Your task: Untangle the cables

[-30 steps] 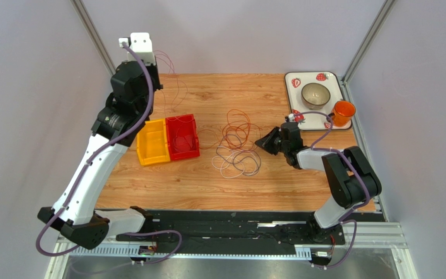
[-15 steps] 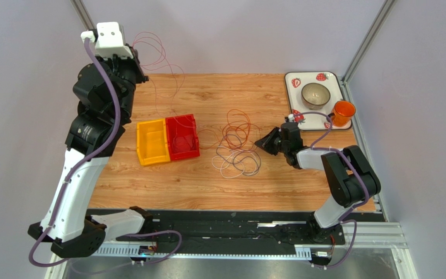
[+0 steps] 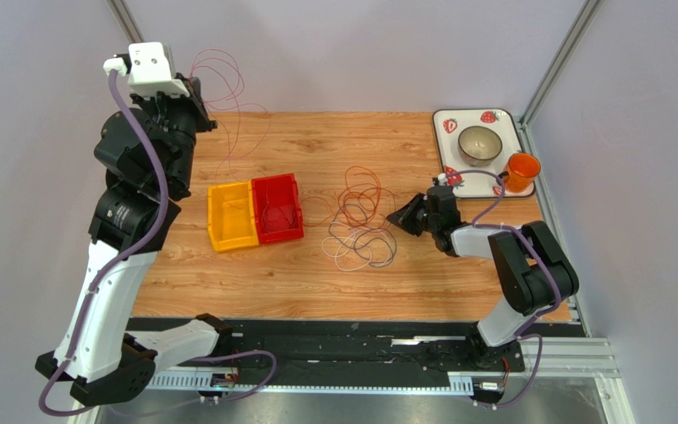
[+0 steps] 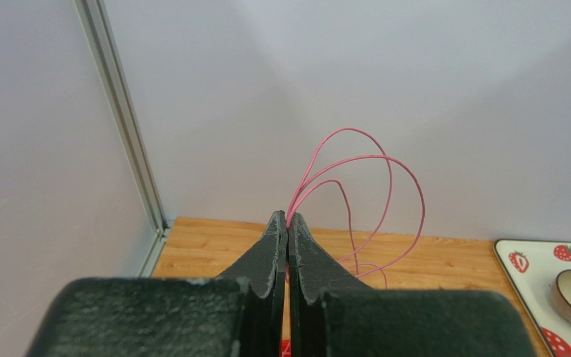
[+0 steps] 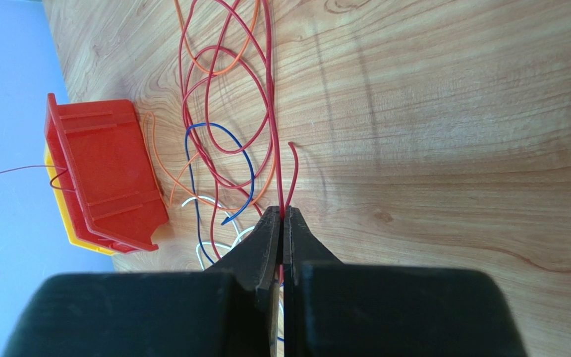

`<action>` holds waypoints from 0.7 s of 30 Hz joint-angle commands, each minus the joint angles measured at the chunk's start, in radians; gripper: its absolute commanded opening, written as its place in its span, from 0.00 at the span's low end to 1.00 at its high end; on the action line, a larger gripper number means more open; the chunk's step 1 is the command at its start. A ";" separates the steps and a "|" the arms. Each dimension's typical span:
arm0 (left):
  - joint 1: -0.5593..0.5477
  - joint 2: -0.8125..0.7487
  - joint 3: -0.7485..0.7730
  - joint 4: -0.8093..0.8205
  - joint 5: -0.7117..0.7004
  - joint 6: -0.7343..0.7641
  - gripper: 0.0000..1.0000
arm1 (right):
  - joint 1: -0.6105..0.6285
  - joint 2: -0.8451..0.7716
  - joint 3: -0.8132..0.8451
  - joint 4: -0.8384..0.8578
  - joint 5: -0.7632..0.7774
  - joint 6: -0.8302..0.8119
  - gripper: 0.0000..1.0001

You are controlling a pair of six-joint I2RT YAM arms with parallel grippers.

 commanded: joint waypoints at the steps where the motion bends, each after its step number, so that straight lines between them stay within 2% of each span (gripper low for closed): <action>1: 0.006 0.010 -0.040 0.046 0.002 0.012 0.00 | -0.002 0.006 0.032 0.047 -0.005 0.012 0.00; 12: 0.006 -0.025 -0.205 0.132 -0.029 0.033 0.00 | -0.004 0.008 0.033 0.045 -0.008 0.010 0.00; 21: 0.006 -0.001 -0.293 0.146 -0.012 -0.011 0.00 | -0.004 0.011 0.035 0.044 -0.010 0.012 0.00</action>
